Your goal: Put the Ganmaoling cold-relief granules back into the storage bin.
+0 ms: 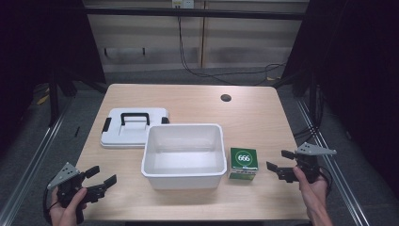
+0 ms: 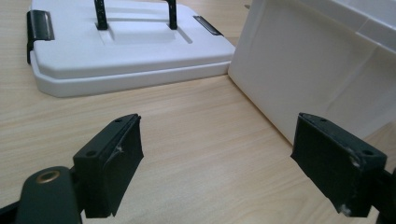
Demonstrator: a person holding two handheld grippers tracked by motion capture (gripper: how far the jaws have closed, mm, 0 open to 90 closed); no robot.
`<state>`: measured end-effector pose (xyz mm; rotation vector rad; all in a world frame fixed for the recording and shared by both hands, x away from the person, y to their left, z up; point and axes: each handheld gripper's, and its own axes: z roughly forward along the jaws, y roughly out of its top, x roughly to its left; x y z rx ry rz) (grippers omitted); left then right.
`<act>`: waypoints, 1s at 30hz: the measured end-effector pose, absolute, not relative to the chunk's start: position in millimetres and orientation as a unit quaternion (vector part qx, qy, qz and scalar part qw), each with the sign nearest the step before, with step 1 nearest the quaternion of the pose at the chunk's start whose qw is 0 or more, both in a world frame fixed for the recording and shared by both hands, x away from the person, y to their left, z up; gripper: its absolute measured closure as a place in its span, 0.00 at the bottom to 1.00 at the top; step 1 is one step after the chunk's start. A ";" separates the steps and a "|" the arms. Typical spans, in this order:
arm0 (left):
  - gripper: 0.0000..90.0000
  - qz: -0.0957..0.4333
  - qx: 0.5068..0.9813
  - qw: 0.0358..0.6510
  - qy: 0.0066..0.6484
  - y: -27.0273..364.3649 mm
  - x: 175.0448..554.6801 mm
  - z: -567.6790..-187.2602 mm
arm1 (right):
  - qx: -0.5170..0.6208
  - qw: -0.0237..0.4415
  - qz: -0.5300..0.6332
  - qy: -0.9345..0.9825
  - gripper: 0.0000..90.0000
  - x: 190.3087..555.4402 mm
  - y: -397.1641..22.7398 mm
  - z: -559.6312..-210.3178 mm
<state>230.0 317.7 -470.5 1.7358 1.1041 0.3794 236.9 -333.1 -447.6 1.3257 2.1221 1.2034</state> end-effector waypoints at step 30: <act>0.18 0.146 0.722 0.501 0.454 315.0 228.5 -471.5 | 0.382 0.133 0.392 0.826 0.16 247.2 -306.6 -408.3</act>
